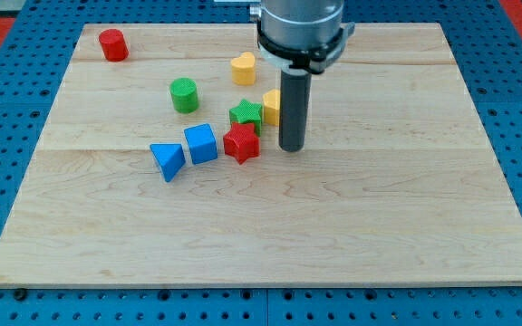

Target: Slightly push the blue cube into the blue triangle

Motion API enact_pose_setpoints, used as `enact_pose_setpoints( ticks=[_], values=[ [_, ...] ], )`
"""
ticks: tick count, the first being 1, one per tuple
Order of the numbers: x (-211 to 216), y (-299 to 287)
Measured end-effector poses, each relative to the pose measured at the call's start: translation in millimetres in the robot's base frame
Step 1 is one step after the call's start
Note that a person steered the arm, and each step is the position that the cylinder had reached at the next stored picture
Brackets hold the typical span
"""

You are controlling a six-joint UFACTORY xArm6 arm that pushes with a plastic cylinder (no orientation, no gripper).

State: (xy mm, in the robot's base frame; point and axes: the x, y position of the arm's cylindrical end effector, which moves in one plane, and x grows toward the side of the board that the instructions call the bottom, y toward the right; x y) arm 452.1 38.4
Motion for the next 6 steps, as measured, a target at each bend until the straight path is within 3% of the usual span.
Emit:
enact_pose_setpoints(
  ticks=[1,2,4,5,6],
  values=[
    [25,-28],
    [-20,-67],
    [-77,-72],
    [-39,-31],
    [-21,-48]
  ],
)
